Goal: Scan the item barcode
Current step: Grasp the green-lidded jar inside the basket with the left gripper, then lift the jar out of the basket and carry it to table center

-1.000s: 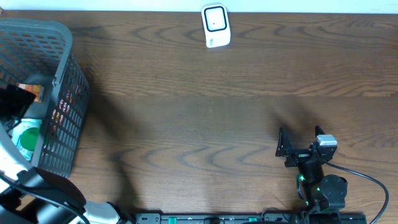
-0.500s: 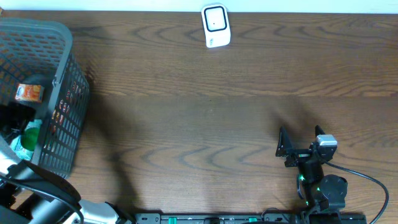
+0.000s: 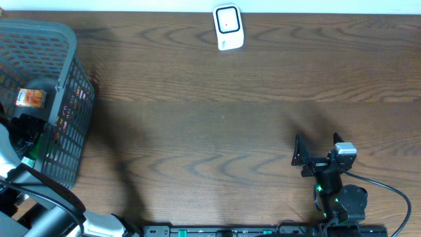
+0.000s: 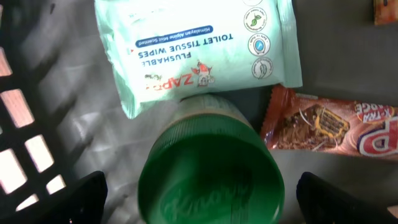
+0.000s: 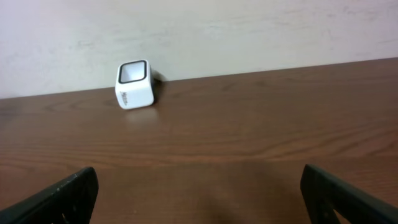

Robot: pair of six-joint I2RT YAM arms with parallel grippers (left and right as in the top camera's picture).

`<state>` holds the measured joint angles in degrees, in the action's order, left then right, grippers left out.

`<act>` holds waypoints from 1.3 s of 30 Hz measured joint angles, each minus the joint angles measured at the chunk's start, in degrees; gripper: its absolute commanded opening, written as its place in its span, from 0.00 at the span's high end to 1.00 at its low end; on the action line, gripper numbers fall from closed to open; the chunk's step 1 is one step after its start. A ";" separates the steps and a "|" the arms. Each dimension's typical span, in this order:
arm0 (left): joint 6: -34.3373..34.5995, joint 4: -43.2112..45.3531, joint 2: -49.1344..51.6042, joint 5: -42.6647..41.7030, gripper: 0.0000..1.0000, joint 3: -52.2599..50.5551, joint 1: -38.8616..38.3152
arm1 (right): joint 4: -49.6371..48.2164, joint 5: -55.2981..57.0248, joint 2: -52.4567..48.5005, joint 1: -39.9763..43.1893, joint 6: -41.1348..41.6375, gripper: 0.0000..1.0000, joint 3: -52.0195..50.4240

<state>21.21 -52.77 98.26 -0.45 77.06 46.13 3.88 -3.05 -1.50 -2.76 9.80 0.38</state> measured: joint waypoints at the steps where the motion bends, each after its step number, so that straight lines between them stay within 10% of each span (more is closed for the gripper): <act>1: 0.00 0.70 0.00 0.02 0.02 -0.44 0.00 | 0.00 0.00 0.00 0.00 0.00 0.01 0.00; 21: 0.00 3.67 10.40 -0.90 0.01 -1.18 0.00 | 0.00 0.00 0.00 0.00 0.00 0.01 0.00; 27: 0.00 3.74 10.36 -1.03 0.28 -1.18 -0.02 | 0.00 0.00 0.00 0.00 0.02 0.01 0.00; 39: 0.20 1.57 9.49 -0.87 0.29 -1.18 0.00 | 0.00 0.00 0.00 0.00 0.00 0.01 0.00</act>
<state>21.41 -51.20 107.74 -1.32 75.88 46.13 3.88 -3.05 -1.50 -2.76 9.80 0.38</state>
